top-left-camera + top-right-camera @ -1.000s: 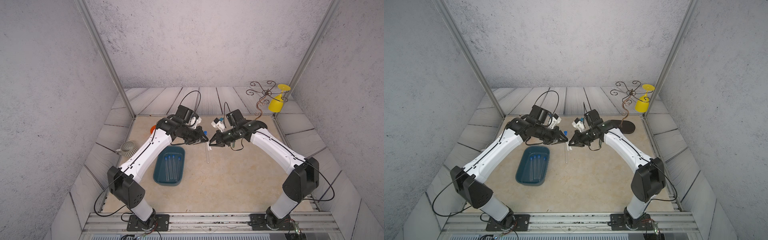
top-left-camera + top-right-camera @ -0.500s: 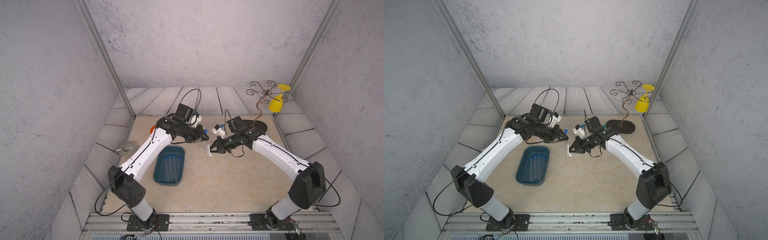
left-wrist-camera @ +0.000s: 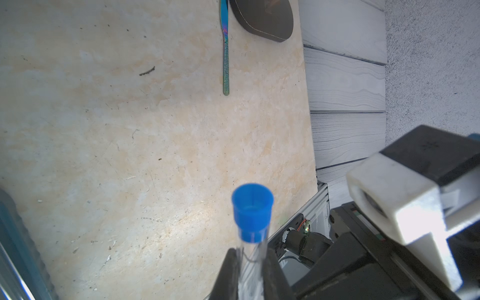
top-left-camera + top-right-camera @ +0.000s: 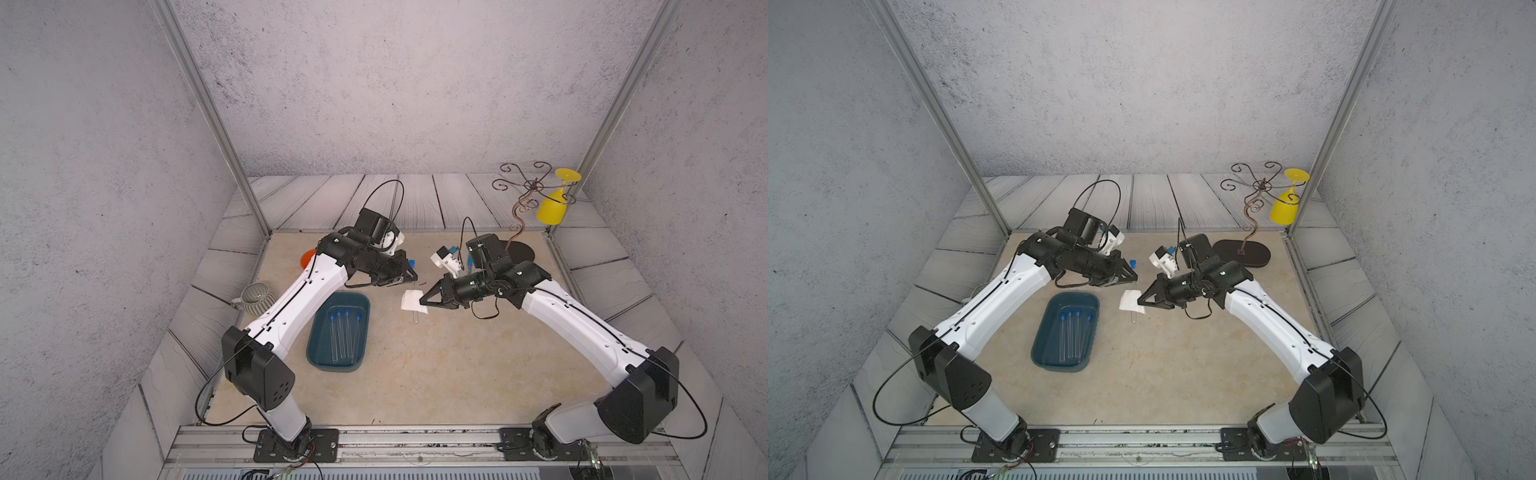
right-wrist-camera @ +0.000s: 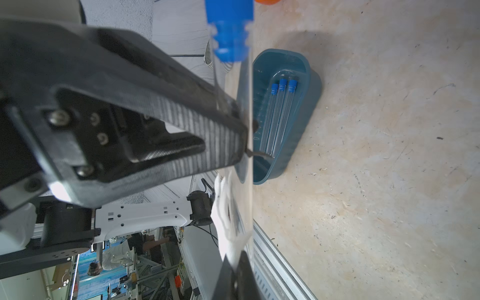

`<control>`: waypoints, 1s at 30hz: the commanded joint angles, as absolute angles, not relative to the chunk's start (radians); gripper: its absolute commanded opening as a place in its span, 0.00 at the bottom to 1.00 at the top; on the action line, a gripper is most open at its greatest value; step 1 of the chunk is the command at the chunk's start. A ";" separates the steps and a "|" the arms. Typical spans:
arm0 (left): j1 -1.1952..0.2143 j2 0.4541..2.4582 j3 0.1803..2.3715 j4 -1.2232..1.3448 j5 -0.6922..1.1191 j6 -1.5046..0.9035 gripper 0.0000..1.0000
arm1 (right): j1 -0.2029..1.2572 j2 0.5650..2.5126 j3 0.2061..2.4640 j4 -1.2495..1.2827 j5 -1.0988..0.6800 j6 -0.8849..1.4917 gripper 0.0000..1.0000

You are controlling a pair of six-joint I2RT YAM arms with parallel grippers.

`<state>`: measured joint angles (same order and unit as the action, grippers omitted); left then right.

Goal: Wipe the exteriors of test tubes
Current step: Wipe the dirt from the test tube.

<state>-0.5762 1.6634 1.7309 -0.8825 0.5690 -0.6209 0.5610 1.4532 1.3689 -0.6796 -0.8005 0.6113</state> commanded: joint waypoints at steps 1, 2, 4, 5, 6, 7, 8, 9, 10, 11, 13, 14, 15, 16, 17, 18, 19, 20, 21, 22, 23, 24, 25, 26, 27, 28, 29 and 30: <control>-0.577 1.639 1.740 -0.878 0.571 -0.622 0.15 | 0.561 1.517 1.462 -0.787 -0.768 0.530 0.05; -0.577 1.632 1.737 -0.875 0.570 -0.628 0.15 | 0.559 1.553 1.500 -0.831 -0.762 0.501 0.04; -0.577 1.620 1.731 -0.874 0.568 -0.633 0.15 | 0.556 1.610 1.577 -0.894 -0.746 0.455 0.04; -0.577 1.615 1.729 -0.876 0.569 -0.635 0.15 | 0.552 1.629 1.608 -0.908 -0.741 0.443 0.04; -0.577 1.610 1.728 -0.877 0.567 -0.636 0.15 | 0.547 1.649 1.634 -0.911 -0.742 0.438 0.04; -0.577 1.607 1.728 -0.879 0.568 -0.637 0.15 | 0.542 1.664 1.651 -0.911 -0.746 0.437 0.04; -0.577 1.604 1.729 -0.880 0.566 -0.636 0.15 | 0.538 1.681 1.669 -0.911 -0.751 0.437 0.04; -0.577 1.603 1.730 -0.881 0.565 -0.637 0.15 | 0.536 1.696 1.681 -0.911 -0.754 0.436 0.04; -0.577 1.599 1.732 -0.883 0.564 -0.636 0.15 | 0.534 1.710 1.691 -0.912 -0.757 0.436 0.04; -0.577 1.596 1.734 -0.883 0.564 -0.637 0.15 | 0.534 1.723 1.699 -0.910 -0.758 0.436 0.04; -0.577 1.592 1.739 -0.887 0.565 -0.638 0.15 | 0.535 1.738 1.703 -0.905 -0.756 0.439 0.04; -0.577 1.590 1.742 -0.886 0.565 -0.639 0.15 | 0.535 1.742 1.703 -0.900 -0.755 0.441 0.04; -0.577 1.590 1.743 -0.886 0.564 -0.640 0.15 | 0.534 1.744 1.703 -0.897 -0.755 0.445 0.04; -0.577 1.589 1.743 -0.886 0.564 -0.639 0.15 | 0.535 1.745 1.703 -0.894 -0.755 0.448 0.04; -0.577 1.590 1.744 -0.884 0.564 -0.638 0.15 | 0.535 1.744 1.701 -0.891 -0.758 0.452 0.04; -0.577 1.592 1.743 -0.883 0.564 -0.638 0.15 | 0.534 1.742 1.699 -0.890 -0.763 0.457 0.04; -0.577 1.594 1.741 -0.879 0.565 -0.638 0.15 | 0.535 1.734 1.693 -0.889 -0.768 0.462 0.04; -0.577 1.596 1.737 -0.877 0.564 -0.639 0.15 | 0.536 1.723 1.679 -0.883 -0.773 0.470 0.04; -0.577 1.597 1.734 -0.871 0.563 -0.639 0.15 | 0.538 1.710 1.660 -0.875 -0.776 0.474 0.04; -0.577 1.599 1.732 -0.866 0.561 -0.641 0.15 | 0.540 1.691 1.634 -0.868 -0.780 0.481 0.04; -0.577 1.603 1.732 -0.862 0.558 -0.640 0.15 | 0.543 1.671 1.604 -0.858 -0.783 0.488 0.04; -0.576 1.606 1.734 -0.859 0.554 -0.640 0.15 | 0.546 1.650 1.575 -0.850 -0.786 0.497 0.04; -0.575 1.609 1.738 -0.856 0.551 -0.639 0.15 | 0.553 1.626 1.540 -0.835 -0.791 0.510 0.04; -0.575 1.615 1.742 -0.853 0.548 -0.638 0.15 | 0.562 1.602 1.504 -0.817 -0.794 0.524 0.04; -0.575 1.621 1.747 -0.853 0.547 -0.638 0.15 | 0.570 1.583 1.471 -0.797 -0.794 0.541 0.04; -0.575 1.628 1.752 -0.851 0.544 -0.637 0.15 | 0.580 1.562 1.436 -0.772 -0.796 0.562 0.04; -0.575 1.633 1.756 -0.850 0.542 -0.637 0.15 | 0.593 1.543 1.409 -0.752 -0.794 0.578 0.04; -0.575 1.636 1.756 -0.848 0.540 -0.637 0.15 | 0.603 1.529 1.391 -0.739 -0.792 0.590 0.04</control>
